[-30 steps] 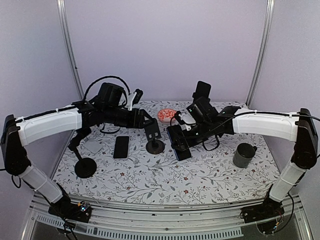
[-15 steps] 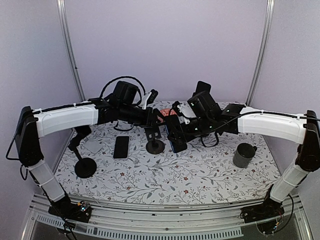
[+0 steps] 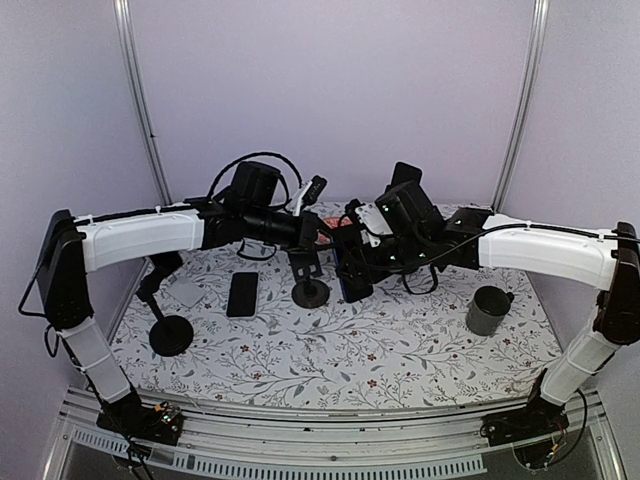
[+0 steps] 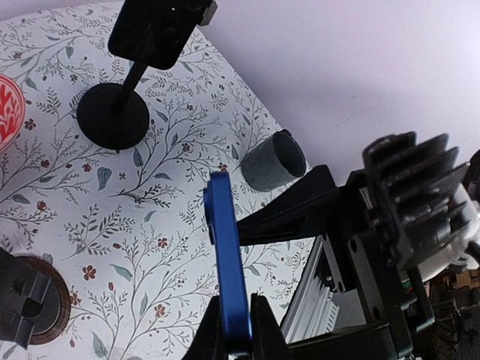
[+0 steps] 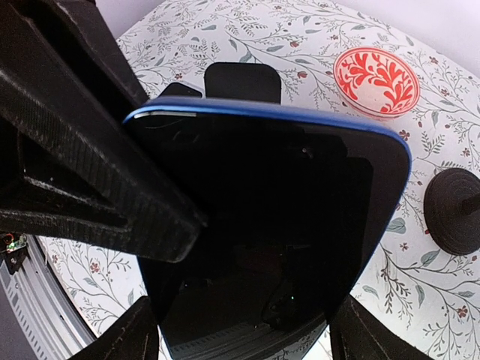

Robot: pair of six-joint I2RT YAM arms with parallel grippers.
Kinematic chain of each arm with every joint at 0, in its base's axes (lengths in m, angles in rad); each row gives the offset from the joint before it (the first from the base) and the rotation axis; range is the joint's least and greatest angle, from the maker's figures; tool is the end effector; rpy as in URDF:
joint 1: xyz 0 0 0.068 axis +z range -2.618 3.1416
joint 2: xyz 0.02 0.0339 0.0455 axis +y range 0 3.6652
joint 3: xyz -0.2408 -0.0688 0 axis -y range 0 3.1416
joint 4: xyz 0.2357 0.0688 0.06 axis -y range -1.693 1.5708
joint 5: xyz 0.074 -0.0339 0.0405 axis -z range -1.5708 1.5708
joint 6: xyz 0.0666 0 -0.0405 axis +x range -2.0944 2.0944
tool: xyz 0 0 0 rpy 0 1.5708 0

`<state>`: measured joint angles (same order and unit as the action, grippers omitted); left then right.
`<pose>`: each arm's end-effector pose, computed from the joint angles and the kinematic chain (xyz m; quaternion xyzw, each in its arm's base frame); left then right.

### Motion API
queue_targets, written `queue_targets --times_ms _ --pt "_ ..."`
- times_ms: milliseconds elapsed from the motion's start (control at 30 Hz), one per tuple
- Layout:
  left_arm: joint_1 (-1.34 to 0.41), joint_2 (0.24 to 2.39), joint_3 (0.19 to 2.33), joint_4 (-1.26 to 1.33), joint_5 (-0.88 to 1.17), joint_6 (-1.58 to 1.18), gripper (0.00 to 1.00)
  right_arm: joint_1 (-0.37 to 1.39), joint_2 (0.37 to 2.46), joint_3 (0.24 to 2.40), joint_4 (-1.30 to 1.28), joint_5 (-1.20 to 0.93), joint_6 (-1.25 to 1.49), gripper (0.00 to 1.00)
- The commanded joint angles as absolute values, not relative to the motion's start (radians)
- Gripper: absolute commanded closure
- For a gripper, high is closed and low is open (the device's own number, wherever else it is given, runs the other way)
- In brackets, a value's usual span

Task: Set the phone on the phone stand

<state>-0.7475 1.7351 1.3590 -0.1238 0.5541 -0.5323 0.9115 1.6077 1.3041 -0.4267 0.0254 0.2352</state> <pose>0.2808 -0.3080 0.2577 0.2276 0.8075 -0.4817 0.2532 0.2319 0.2965 0.2471 -0.2980 0.8629 0.2116 0.3490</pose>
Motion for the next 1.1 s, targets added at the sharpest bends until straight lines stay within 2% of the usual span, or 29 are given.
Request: queue_targets --times_ms 0,167,300,333,433,567,667,733,1067 --pt "-0.757 1.75 1.371 -0.091 0.616 -0.504 0.97 0.918 1.564 1.307 -0.379 0.016 0.221 0.43" --pt "-0.753 1.741 1.354 -0.089 0.633 -0.494 1.0 0.918 1.579 1.31 -0.379 0.005 0.228 0.4" --pt "-0.749 1.733 1.327 -0.074 0.658 -0.492 1.0 0.919 1.598 1.31 -0.387 -0.003 0.231 0.41" --pt "-0.748 1.733 1.323 -0.073 0.671 -0.492 0.96 0.919 1.605 1.311 -0.396 0.001 0.232 0.43" --pt "-0.748 1.731 1.333 -0.12 0.641 -0.475 0.66 0.918 1.624 1.306 -0.424 0.016 0.251 0.46" --pt "-0.748 1.693 1.331 -0.216 0.512 -0.435 0.44 0.918 1.632 1.27 -0.454 0.027 0.284 0.48" --pt "-0.748 1.65 1.326 -0.316 0.409 -0.413 0.04 0.919 1.626 1.226 -0.464 0.025 0.311 0.48" --pt "-0.748 1.606 1.309 -0.394 0.307 -0.407 0.01 0.917 1.627 1.218 -0.483 0.026 0.327 0.48" --pt "-0.743 1.397 1.069 -0.601 -0.099 -0.514 0.01 0.908 1.752 1.151 -0.588 -0.033 0.38 0.46"
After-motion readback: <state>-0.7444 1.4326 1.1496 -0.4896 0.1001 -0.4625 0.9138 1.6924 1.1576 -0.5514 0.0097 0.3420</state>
